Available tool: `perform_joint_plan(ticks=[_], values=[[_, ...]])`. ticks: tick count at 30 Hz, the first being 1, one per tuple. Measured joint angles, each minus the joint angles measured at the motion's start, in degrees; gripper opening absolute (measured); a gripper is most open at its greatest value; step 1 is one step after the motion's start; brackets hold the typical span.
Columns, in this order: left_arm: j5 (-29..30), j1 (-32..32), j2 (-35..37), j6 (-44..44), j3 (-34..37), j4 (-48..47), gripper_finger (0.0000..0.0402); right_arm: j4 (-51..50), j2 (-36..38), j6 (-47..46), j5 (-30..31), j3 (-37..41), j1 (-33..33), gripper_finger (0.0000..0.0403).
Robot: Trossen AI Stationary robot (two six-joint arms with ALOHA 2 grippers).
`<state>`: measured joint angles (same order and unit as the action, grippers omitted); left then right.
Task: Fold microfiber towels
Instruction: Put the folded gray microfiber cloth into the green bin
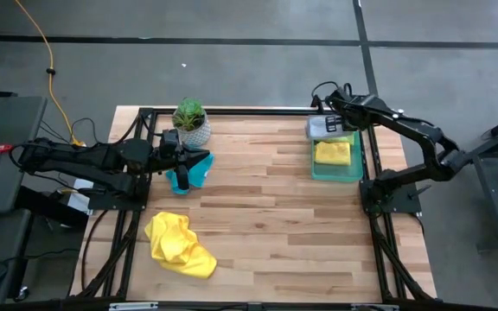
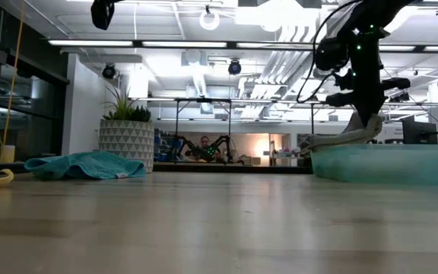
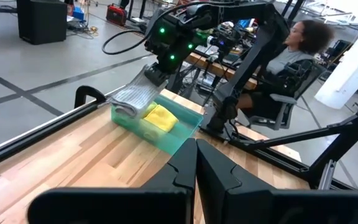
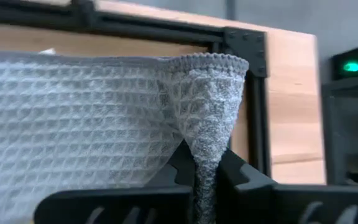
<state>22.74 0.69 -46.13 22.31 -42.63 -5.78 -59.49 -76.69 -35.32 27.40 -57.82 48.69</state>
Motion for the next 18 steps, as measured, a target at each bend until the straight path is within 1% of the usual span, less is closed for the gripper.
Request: perform_joint_plan(ticks=[4,11,15,18], values=[[0.0,0.0,0.0,0.0,0.0,0.0,0.0,-0.3,-2.6,-4.8,5.4,0.7,-1.1,0.0],[0.0,0.0,0.0,0.0,0.0,-0.1,0.0,0.3,-7.1,-10.2,7.4,5.5,-1.2,0.0],[-1.8,0.0,0.0,0.0,0.0,-0.5,0.0,-0.7,-6.8,-14.7,9.0,7.8,-1.4,0.0005],[-3.5,0.0,0.0,0.0,0.0,-0.5,0.0,-1.6,-6.1,-18.9,11.6,8.1,-2.3,0.0007]])
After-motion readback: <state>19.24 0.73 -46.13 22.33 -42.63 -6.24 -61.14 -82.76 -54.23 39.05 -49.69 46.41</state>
